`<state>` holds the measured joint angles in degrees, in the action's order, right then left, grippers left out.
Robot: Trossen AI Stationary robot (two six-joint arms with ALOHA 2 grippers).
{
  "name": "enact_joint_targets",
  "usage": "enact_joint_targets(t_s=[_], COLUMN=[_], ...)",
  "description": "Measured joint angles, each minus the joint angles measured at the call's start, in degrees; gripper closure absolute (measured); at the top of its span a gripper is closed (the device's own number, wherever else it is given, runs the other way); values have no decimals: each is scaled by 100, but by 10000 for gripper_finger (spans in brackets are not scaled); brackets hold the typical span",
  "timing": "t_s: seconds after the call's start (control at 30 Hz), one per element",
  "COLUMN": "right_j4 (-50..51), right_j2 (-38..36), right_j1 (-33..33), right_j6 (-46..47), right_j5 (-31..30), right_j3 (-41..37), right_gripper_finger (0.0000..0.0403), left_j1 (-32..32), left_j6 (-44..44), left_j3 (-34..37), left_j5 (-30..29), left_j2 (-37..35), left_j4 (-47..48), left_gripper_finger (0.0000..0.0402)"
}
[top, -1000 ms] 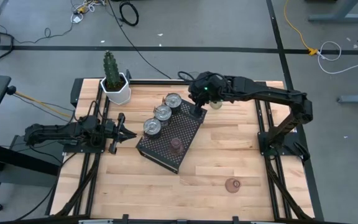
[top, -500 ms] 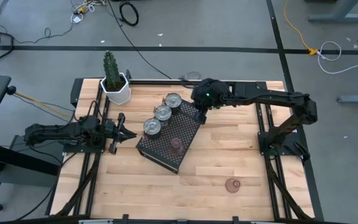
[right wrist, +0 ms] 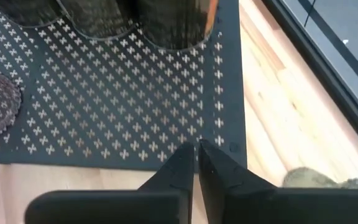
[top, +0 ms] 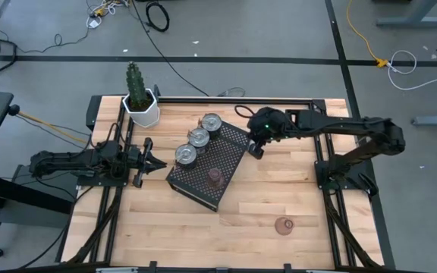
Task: Pick & Place candle stick holders
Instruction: Put the green candle holder on the shelf
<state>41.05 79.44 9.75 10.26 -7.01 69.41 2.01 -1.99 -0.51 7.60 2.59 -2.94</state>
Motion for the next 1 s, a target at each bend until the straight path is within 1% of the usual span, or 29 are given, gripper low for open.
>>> enact_joint_targets(t_s=[0.13, 0.3, 0.43, 0.8, 1.0], right_j4=[-8, -41, -17, 20, 22], right_j2=[-181, -395, -498, -520, -520], right_j1=[56, 193, 327, 775, 1195], right_j6=[24, 24, 22, -19, -19], right_j5=[-9, -258, -306, -303, -306], right_j3=[-195, -386, -418, -420, -420], right_gripper_finger=[376, 376, 376, 376, 376], left_j1=[1, 0, 1, 0, 1], left_j6=[-1, -1, 1, 1, 1], left_j3=[0, 0, 0, -1, 0], left_j5=[0, 0, 0, 0, 0], left_j2=[0, 0, 0, 0, 0], left_j4=[0, 0, 0, 0, 0], left_gripper_finger=[367, 367, 367, 367, 367])
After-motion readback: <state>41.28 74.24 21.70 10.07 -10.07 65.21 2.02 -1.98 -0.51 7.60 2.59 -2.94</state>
